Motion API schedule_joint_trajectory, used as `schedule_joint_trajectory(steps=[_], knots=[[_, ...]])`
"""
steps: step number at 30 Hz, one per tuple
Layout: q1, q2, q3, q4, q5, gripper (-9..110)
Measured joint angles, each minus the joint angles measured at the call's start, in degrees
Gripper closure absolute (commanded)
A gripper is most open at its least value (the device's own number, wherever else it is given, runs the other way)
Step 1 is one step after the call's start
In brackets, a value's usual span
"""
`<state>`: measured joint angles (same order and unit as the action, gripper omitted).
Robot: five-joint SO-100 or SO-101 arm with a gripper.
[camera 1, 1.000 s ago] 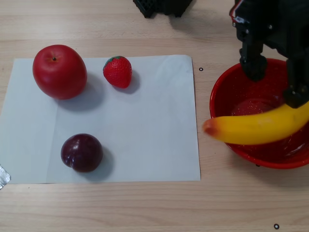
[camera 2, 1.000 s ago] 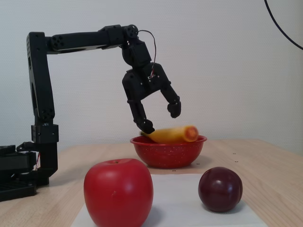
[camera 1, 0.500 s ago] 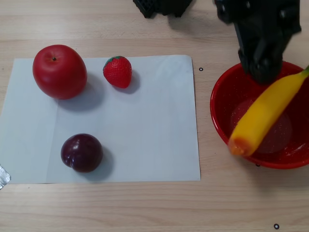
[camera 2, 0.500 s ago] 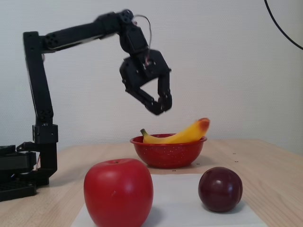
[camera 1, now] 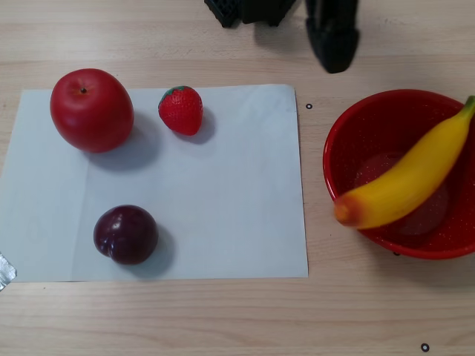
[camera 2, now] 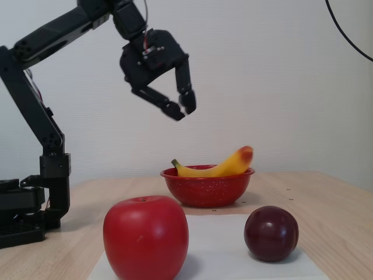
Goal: Grasp the banana and put it in the red bowl.
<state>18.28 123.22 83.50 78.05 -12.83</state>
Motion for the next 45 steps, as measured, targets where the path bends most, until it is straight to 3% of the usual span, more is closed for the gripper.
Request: schedule_joint_trajectory(steps=[13,22,28,39,45], knots=[[-9.7,22.2,36.7,-26.0,0.0,101],[-11.4,33.8,65.8,-57.5,3.3,101],[-11.2,40.2,78.1,-68.8,3.3,101],[-11.5,55.6,94.0,-73.5,3.4,101],[-10.5,60.7,94.0,-61.1,1.5,101]])
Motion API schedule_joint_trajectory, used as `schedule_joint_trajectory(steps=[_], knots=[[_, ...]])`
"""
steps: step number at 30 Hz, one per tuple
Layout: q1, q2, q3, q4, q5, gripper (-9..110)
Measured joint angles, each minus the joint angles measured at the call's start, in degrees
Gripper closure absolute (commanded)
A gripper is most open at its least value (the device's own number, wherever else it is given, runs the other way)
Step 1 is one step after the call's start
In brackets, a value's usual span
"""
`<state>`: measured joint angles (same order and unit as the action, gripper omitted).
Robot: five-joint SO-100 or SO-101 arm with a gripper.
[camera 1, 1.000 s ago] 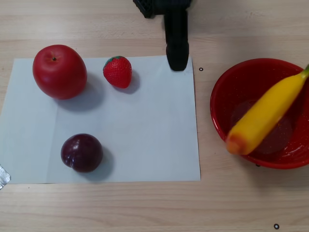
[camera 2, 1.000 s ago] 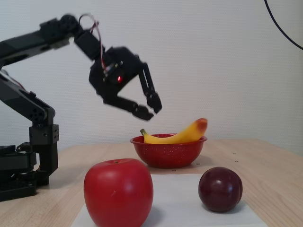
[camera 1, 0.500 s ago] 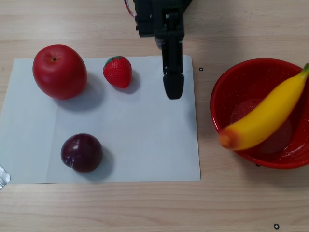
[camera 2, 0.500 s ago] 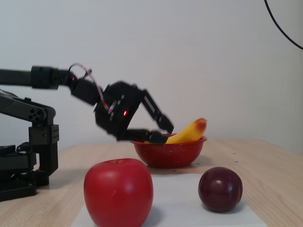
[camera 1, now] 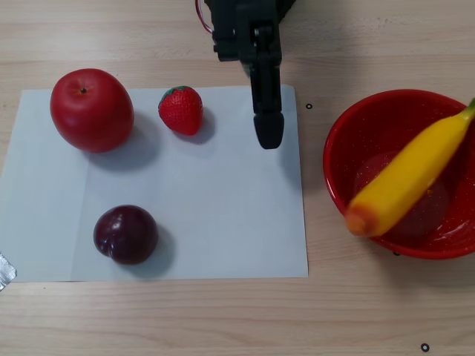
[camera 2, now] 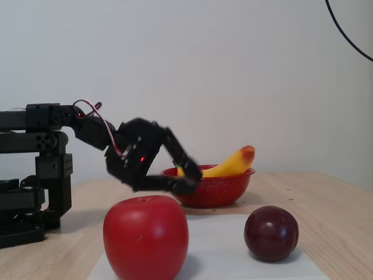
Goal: Grasp the banana and put it in the red bowl.
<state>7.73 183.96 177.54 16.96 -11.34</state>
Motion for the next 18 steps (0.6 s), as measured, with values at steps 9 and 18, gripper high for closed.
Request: schedule_joint_trajectory(steps=[9,18], knots=[[-0.5,2.5,0.0,18.5,0.3,101],[0.1,4.3,0.0,32.2,3.2,101]])
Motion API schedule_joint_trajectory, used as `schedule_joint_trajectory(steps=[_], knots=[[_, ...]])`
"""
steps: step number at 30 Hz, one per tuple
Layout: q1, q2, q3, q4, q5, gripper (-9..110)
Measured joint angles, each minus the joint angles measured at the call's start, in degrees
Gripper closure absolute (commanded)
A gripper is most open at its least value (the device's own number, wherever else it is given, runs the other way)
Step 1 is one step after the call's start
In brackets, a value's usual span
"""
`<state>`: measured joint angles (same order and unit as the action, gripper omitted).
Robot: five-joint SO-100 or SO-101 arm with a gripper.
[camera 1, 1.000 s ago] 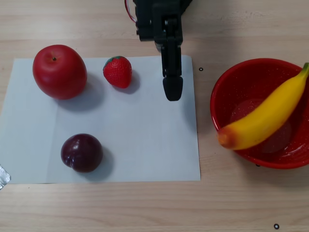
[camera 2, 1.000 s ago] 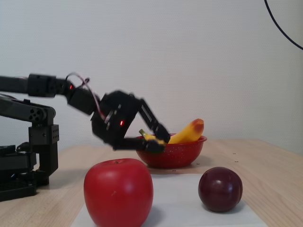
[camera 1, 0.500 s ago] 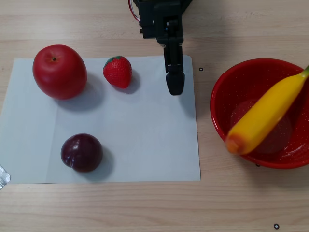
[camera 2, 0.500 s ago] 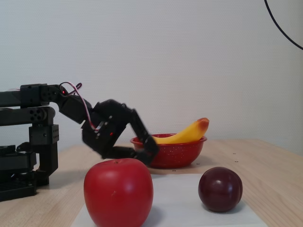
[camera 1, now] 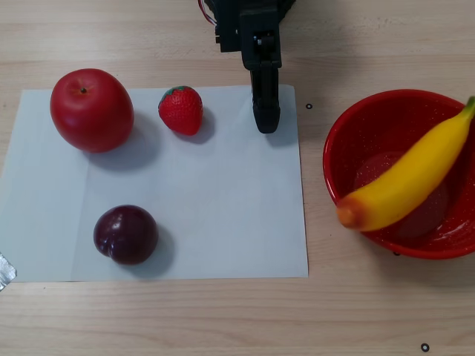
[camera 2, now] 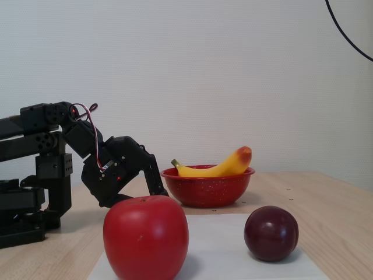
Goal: Grasp the banana and put it in the red bowl.
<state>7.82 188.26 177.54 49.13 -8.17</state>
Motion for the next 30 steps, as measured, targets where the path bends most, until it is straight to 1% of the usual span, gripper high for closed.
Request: schedule_joint_trajectory(steps=[30], knots=[[0.1,0.0,0.0,0.9,-0.1,101]])
